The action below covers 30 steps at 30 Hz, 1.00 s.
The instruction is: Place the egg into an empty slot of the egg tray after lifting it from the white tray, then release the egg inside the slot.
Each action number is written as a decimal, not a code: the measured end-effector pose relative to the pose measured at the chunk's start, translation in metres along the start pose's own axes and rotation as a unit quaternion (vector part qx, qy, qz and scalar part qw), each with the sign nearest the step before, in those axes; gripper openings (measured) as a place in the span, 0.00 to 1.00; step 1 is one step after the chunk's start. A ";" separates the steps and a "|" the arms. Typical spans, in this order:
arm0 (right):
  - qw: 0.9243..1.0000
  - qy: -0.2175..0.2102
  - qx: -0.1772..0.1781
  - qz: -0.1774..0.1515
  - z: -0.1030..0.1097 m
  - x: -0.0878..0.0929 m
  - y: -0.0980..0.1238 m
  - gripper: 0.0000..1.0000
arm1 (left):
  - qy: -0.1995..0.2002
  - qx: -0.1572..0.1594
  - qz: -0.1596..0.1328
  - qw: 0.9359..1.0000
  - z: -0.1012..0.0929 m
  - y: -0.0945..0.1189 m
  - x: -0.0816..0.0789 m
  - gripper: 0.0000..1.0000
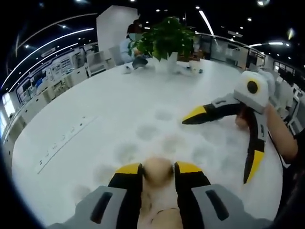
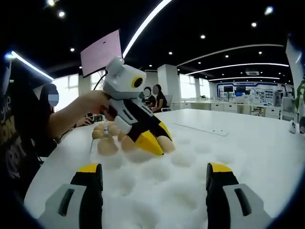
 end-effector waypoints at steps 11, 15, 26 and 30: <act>1.000 0.000 0.000 -0.001 -0.001 0.000 -0.001 0.93 | 0.001 0.010 -0.004 1.000 0.002 0.000 -0.001 0.25; 1.000 -0.001 -0.001 -0.001 0.000 0.000 -0.001 0.93 | 0.000 0.009 -0.005 1.000 0.002 0.003 -0.001 0.25; 1.000 0.000 -0.001 -0.001 0.001 0.000 -0.002 0.93 | 0.003 0.008 -0.016 1.000 0.003 0.013 -0.001 0.25; 1.000 0.000 0.000 0.000 0.001 0.000 -0.002 0.93 | 0.001 0.004 -0.018 1.000 0.003 0.018 -0.002 0.25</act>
Point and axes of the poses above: the point that each gripper's makers call its tool centre point, and the gripper's own axes: y roughly backward along the fingers, z roughly to its left, x roughly out of its underside, the point moved 6 cm from there along y, roughly backward along the fingers, and after that the axes turned 15 degrees about z, right-handed, at the moved point
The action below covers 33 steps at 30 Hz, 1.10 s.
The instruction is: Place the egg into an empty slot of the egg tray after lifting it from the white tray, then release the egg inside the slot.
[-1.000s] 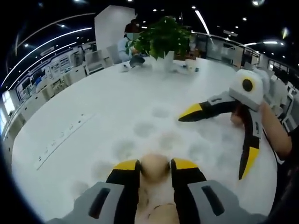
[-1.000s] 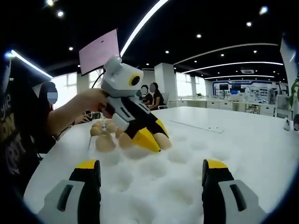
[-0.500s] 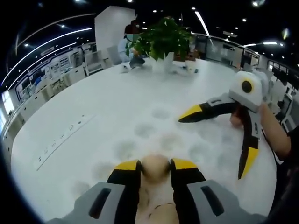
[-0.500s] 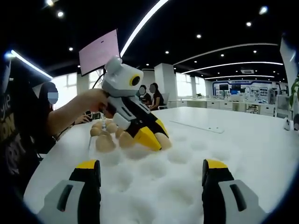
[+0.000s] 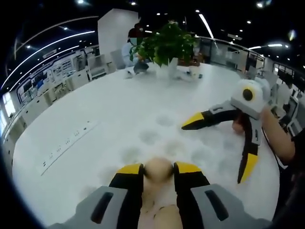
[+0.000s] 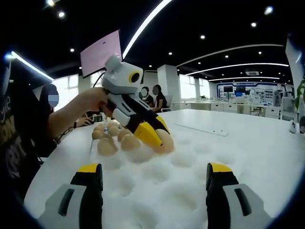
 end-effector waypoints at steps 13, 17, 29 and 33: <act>1.000 -0.001 -0.001 -0.003 -0.001 0.000 0.000 0.93 | 0.001 -0.012 -0.004 1.000 0.005 0.016 0.003 0.25; 1.000 -0.002 -0.001 -0.005 -0.001 0.000 0.000 0.93 | 0.005 -0.010 -0.006 1.000 0.005 0.017 0.004 0.25; 1.000 -0.002 -0.002 -0.009 -0.002 0.000 0.001 0.93 | 0.006 -0.016 -0.015 1.000 0.008 0.027 0.002 0.24; 1.000 -0.002 -0.002 -0.009 -0.002 0.000 0.001 0.93 | 0.005 -0.020 -0.017 1.000 0.010 0.033 0.003 0.24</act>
Point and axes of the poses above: the point that each gripper's makers call its tool centre point, and the gripper's own axes: y roughly backward along the fingers, z roughly to its left, x roughly out of its underside, the point moved 6 cm from there along y, roughly backward along the fingers, and after that the axes turned 15 degrees about z, right-handed, at the moved point
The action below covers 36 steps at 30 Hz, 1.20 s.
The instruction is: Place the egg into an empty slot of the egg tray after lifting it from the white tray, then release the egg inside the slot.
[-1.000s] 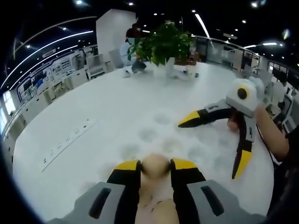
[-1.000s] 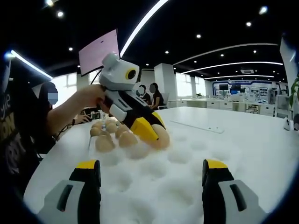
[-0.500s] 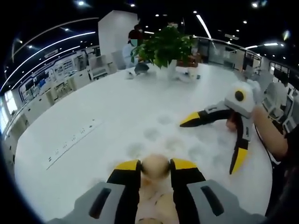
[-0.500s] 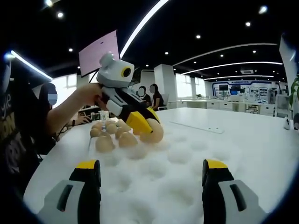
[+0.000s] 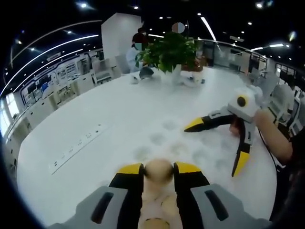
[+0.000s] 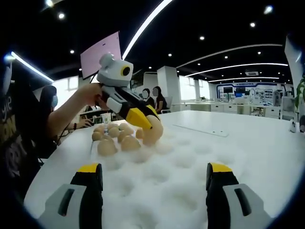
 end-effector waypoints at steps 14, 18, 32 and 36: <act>1.000 -0.001 0.000 -0.001 -0.003 0.000 -0.001 0.93 | 0.006 -0.014 -0.005 1.000 0.010 0.019 0.007 0.24; 1.000 -0.001 0.001 -0.002 -0.004 0.000 -0.001 0.93 | 0.005 -0.017 -0.005 1.000 0.006 0.024 0.011 0.24; 1.000 -0.002 0.000 -0.005 -0.004 0.000 0.000 0.93 | 0.020 -0.027 -0.008 0.999 0.018 0.038 0.029 0.24; 1.000 -0.002 0.000 -0.007 -0.002 -0.001 0.000 0.93 | 0.024 -0.029 -0.008 0.999 0.021 0.042 0.033 0.24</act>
Point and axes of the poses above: the point that each gripper's makers call its tool centre point, and the gripper's own axes: y roughly backward along the fingers, z roughly to its left, x roughly out of its underside, the point moved 6 cm from there along y, roughly backward along the fingers, and after that the axes turned 15 degrees about z, right-handed, at the moved point
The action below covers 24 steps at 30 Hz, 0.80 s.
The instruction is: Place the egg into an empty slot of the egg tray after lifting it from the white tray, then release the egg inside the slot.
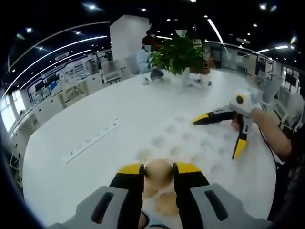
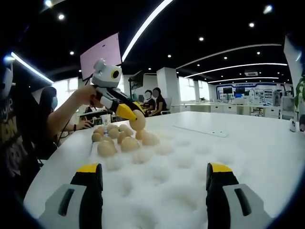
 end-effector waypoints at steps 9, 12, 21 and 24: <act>1.000 0.000 0.001 -0.001 0.004 0.000 0.000 0.93 | 0.009 -0.008 -0.001 1.000 0.009 0.008 0.009 0.24; 1.000 -0.001 0.001 -0.001 0.004 0.000 0.000 0.93 | 0.013 -0.009 -0.002 1.000 0.011 0.011 0.012 0.24; 1.000 -0.001 0.001 -0.001 0.004 0.000 0.001 0.93 | 0.023 -0.017 0.001 1.000 0.020 0.019 0.023 0.23; 1.000 -0.001 0.001 -0.002 0.003 0.000 0.001 0.93 | 0.027 -0.019 0.000 0.999 0.022 0.021 0.026 0.23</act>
Point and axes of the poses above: the point that each gripper's makers call its tool centre point, and the gripper's own axes: y roughly backward along the fingers, z roughly to its left, x roughly out of its underside, the point moved 6 cm from there along y, roughly backward along the fingers, and after that the axes turned 15 degrees about z, right-handed, at the moved point
